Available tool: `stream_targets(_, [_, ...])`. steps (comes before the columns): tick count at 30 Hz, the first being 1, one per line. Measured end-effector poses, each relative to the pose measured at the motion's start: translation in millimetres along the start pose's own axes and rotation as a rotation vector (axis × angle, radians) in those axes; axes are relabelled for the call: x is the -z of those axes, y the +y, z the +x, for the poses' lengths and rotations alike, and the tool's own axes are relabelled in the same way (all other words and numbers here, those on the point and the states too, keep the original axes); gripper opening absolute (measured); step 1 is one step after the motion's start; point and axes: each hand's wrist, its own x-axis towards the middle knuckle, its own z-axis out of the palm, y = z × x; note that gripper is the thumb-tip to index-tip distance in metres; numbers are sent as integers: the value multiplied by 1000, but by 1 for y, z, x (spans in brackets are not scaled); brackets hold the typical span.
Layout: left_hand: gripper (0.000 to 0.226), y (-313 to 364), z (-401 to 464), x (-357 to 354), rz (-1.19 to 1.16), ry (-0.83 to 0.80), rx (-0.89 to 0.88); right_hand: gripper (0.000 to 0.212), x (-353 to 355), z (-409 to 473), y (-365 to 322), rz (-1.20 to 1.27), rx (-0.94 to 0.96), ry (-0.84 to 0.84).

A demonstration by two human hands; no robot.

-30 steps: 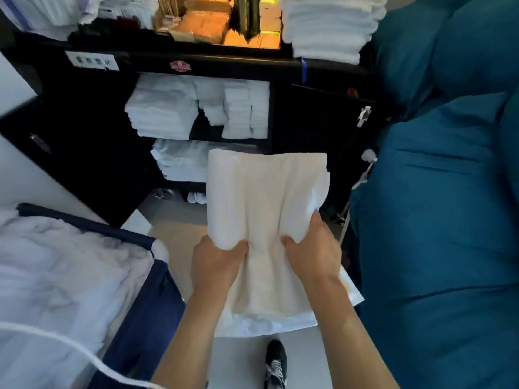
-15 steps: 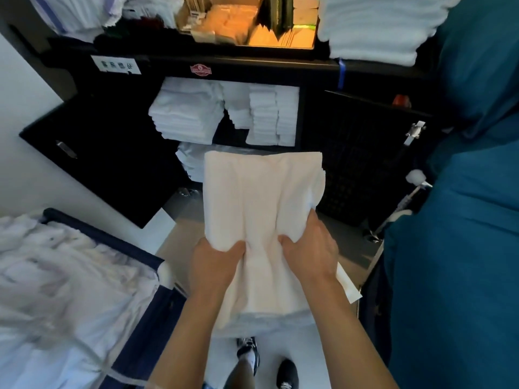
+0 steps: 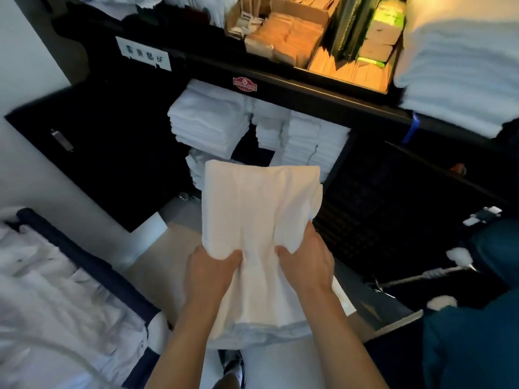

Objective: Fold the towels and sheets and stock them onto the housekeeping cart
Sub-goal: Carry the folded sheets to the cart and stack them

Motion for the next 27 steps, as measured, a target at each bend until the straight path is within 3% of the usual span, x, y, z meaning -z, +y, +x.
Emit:
stream_targets(11, [47, -16, 110, -16, -13, -9, 75, 71, -72, 84, -39, 10, -41, -55])
stream_targets(19, [49, -39, 160, -66, 3, -28, 155, 68, -120, 136, -7, 58, -89, -92])
stream_targets(27, [51, -93, 233, -146, 93, -11, 159, 83, -211, 205, 53, 90, -173, -95])
